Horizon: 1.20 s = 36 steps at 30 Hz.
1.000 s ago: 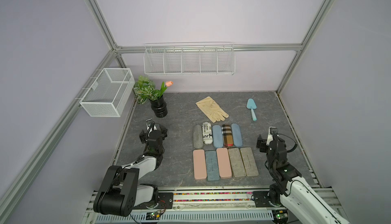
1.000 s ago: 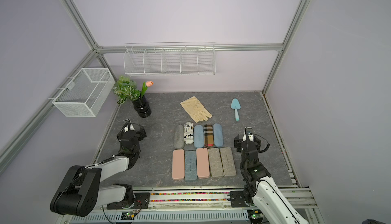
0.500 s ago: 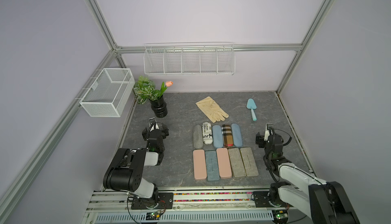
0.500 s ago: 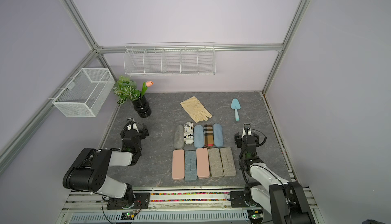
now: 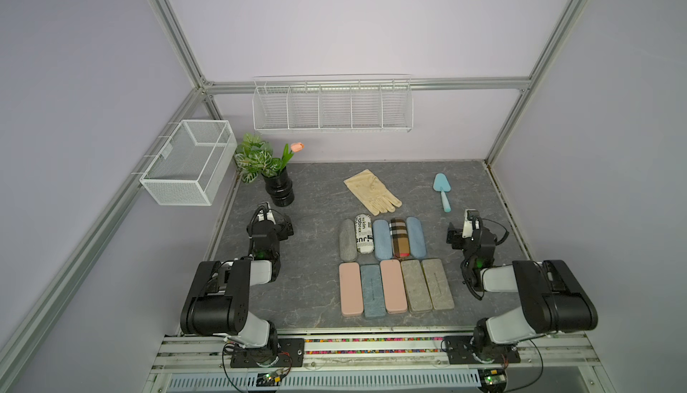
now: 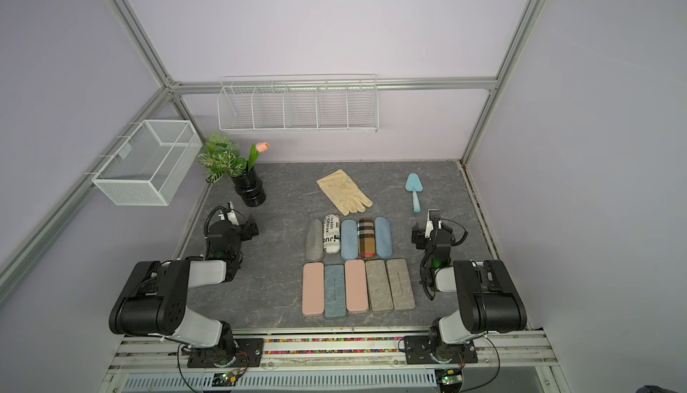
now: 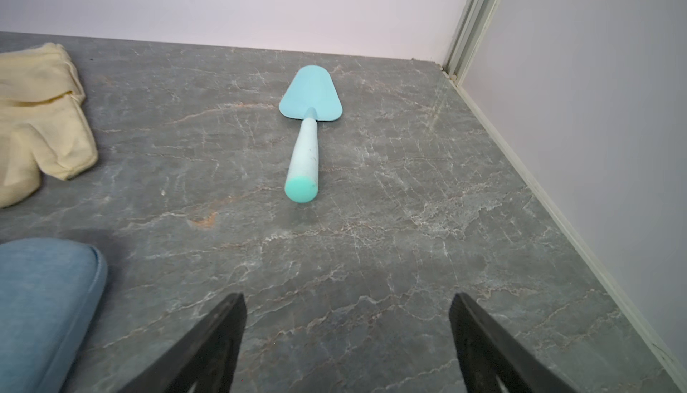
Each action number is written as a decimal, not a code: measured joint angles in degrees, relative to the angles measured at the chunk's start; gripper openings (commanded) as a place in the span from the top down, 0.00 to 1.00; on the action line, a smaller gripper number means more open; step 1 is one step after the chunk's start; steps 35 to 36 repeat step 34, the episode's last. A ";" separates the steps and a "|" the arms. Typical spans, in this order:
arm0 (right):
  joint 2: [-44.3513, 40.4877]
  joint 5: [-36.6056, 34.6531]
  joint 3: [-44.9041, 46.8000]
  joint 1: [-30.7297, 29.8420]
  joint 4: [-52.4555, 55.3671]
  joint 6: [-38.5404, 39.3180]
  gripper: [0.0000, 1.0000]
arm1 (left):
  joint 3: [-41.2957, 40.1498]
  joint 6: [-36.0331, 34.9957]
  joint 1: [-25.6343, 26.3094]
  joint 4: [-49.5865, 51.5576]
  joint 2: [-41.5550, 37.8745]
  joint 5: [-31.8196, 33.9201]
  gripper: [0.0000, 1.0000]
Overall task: Close the glasses case
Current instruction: Reset both arms
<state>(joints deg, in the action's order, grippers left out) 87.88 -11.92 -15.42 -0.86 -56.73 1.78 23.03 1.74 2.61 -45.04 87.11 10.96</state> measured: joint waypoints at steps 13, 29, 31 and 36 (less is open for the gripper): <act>0.15 2.54 -5.68 1.09 4.83 -0.94 0.11 | 0.48 0.17 -0.04 1.66 0.00 -0.79 0.00; 0.15 2.56 -5.68 0.85 5.33 -0.94 0.11 | 0.68 0.17 -0.04 2.12 0.00 -0.81 0.00; 0.15 2.56 -5.68 0.83 5.35 -0.94 0.11 | 0.68 0.15 -0.04 2.12 0.00 -0.81 0.00; 0.15 2.56 -5.68 0.83 5.33 -0.94 0.11 | 0.68 0.17 -0.04 2.12 0.00 -0.81 0.00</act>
